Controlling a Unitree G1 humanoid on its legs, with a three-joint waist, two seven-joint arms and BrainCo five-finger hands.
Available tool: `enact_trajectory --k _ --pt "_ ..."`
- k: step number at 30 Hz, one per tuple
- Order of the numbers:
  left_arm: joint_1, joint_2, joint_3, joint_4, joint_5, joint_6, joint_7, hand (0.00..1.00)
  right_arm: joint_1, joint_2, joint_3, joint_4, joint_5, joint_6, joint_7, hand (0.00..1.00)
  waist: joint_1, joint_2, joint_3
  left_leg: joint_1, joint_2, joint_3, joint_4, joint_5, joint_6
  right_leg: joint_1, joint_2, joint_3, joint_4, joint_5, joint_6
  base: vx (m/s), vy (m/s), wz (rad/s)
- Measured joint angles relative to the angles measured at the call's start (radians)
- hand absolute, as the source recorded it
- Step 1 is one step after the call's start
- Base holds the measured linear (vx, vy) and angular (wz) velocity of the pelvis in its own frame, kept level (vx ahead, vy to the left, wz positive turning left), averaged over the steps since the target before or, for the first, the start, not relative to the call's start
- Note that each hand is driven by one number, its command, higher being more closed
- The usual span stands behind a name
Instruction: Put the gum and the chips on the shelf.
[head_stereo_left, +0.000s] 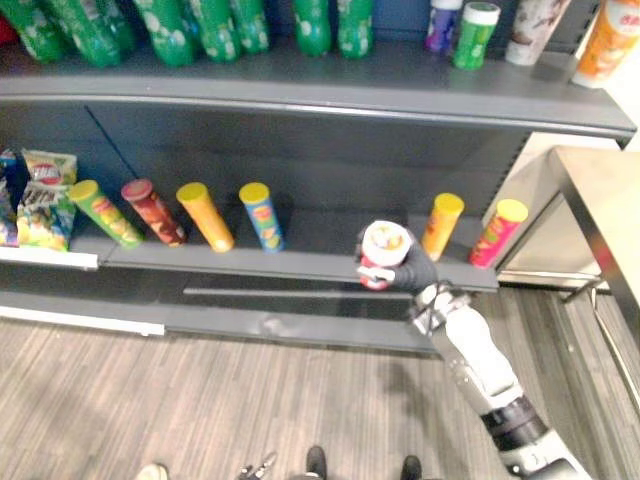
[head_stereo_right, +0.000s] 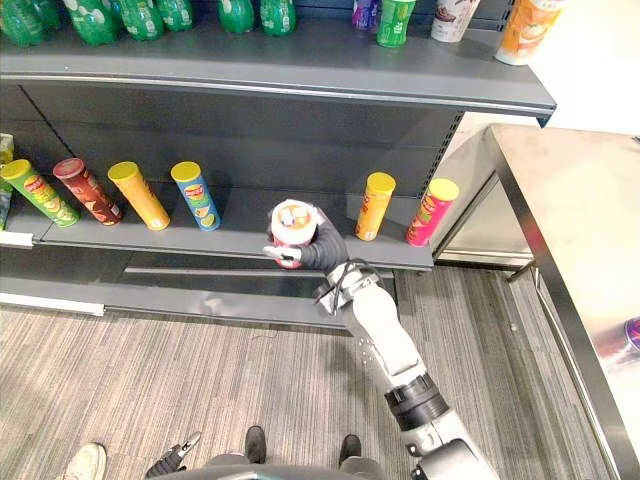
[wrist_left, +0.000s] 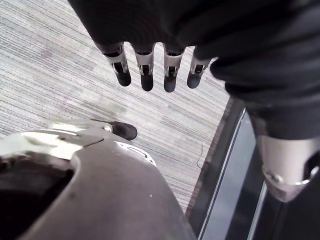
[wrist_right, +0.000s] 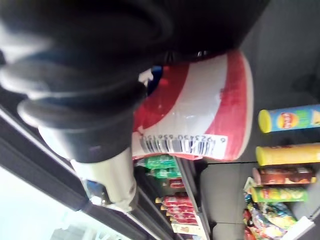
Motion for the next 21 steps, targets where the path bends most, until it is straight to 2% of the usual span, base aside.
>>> enact_trajectory --k 3,7,13,21 --pt "0.001 0.001 0.001 0.003 -0.001 0.002 0.002 0.00 -0.086 -0.006 -0.013 0.003 0.003 0.000 -0.022 1.00 0.000 -0.002 -0.008 0.001 0.006 0.001 0.000 0.003 0.004 0.000 0.007 0.003 -0.001 0.004 -0.007 0.00 -0.012 -0.02" --pt "0.001 0.002 0.002 0.002 -0.004 0.013 0.007 0.00 -0.251 -0.036 -0.111 0.080 0.002 -0.002 -0.082 1.00 0.002 -0.003 -0.009 0.000 0.019 0.000 0.000 0.011 0.003 0.000 0.020 0.003 -0.002 0.011 -0.016 -0.04 -0.021 0.00" --pt "0.002 0.002 0.002 0.002 -0.010 0.017 0.007 0.00 -0.332 -0.092 -0.209 0.175 0.002 -0.002 -0.162 1.00 0.012 -0.005 -0.010 -0.006 0.031 0.000 -0.001 0.019 0.001 -0.001 0.033 0.003 -0.018 0.022 -0.027 -0.02 -0.015 -0.01" --pt "0.002 0.003 0.002 0.002 -0.011 0.021 0.006 0.00 -0.333 -0.101 -0.223 0.200 0.005 0.007 -0.162 1.00 0.012 -0.007 -0.011 -0.012 0.040 0.000 -0.001 0.023 -0.004 -0.002 0.044 0.001 -0.029 0.032 -0.032 0.00 0.000 0.00"
